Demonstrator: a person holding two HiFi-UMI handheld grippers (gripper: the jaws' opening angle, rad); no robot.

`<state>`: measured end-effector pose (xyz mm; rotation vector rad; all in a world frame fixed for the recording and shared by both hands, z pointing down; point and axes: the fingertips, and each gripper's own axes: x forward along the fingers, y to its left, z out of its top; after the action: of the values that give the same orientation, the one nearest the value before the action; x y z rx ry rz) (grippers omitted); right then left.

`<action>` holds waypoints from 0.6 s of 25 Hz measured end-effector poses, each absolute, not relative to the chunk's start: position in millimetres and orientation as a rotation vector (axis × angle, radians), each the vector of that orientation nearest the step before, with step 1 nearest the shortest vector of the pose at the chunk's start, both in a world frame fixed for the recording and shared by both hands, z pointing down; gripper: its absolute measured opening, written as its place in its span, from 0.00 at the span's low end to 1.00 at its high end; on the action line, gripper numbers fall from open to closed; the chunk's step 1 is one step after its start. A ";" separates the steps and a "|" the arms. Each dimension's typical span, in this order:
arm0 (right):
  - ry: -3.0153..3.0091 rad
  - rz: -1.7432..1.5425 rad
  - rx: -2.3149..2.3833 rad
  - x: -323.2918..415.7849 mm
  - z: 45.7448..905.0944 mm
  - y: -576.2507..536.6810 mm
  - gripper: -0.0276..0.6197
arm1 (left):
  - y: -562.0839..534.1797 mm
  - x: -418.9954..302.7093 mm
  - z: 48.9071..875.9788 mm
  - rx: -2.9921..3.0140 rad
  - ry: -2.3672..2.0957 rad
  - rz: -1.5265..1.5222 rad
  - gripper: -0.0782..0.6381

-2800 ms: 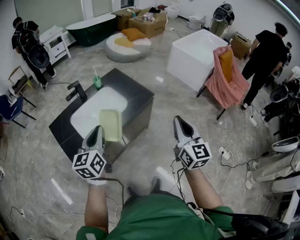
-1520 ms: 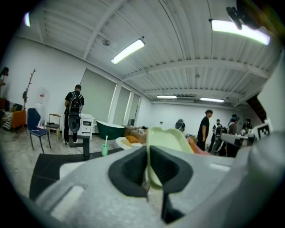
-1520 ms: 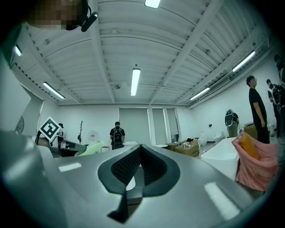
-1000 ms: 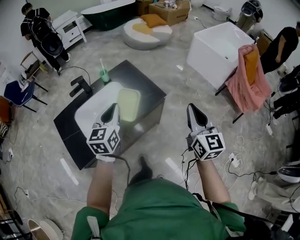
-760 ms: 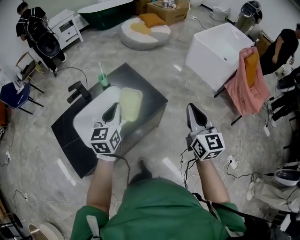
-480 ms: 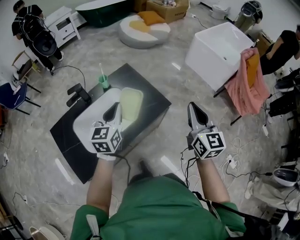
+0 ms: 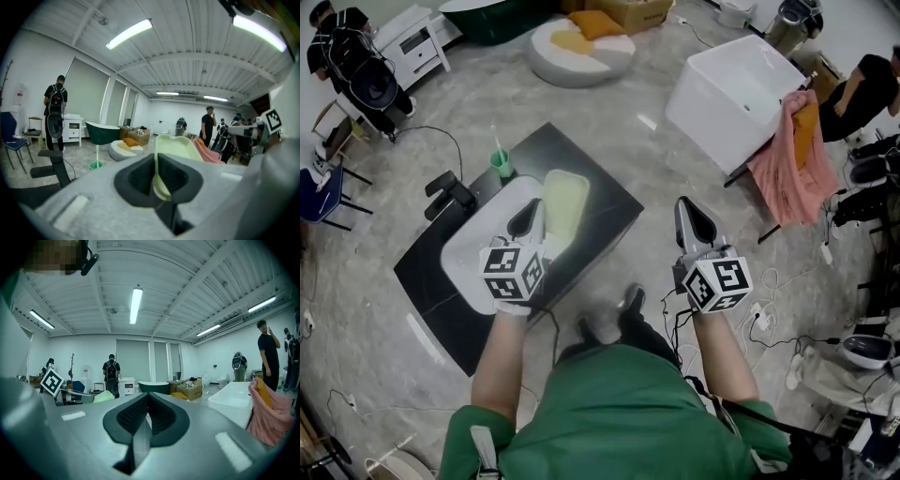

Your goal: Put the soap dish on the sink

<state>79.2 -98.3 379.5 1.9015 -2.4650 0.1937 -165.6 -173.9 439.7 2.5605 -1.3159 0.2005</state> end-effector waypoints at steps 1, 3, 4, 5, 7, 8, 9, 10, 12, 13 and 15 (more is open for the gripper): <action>-2.465 0.204 1.901 80.9 383.2 -103.5 0.04 | -177.8 -163.0 443.1 2.562 -1.309 0.211 0.13; -2.471 0.230 1.900 84.6 390.2 -116.3 0.04 | -186.4 -157.2 450.1 2.570 -1.295 0.244 0.13; -2.479 0.242 1.899 86.5 392.7 -123.8 0.04 | -190.8 -153.6 453.5 2.577 -1.289 0.268 0.13; -2.490 0.252 1.896 88.3 394.3 -131.7 0.04 | -194.9 -149.3 456.6 2.586 -1.284 0.297 0.13; -2.519 0.259 1.878 91.5 394.2 -148.8 0.04 | -202.2 -138.4 461.9 2.609 -1.270 0.355 0.13; -2.535 0.256 1.867 93.5 392.8 -158.0 0.04 | -205.7 -131.9 464.1 2.623 -1.261 0.381 0.13; -2.553 0.254 1.854 96.0 391.0 -167.8 0.04 | -209.7 -124.9 466.1 2.637 -1.251 0.403 0.13; -2.570 0.252 1.840 98.9 389.1 -178.1 0.04 | -214.8 -117.9 468.4 2.649 -1.246 0.423 0.13; -2.604 0.252 1.803 105.1 386.1 -199.3 0.04 | -227.6 -105.7 475.5 2.663 -1.251 0.465 0.13; -2.620 0.254 1.781 107.8 385.7 -209.4 0.04 | -234.4 -100.8 480.9 2.661 -1.260 0.489 0.13; -2.649 0.270 1.729 112.0 388.6 -228.5 0.04 | -247.3 -93.5 493.2 2.642 -1.279 0.539 0.13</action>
<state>112.0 -228.5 388.6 1.7291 -2.6491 0.2698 -93.5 -247.3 493.2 2.6423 -1.2785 0.5389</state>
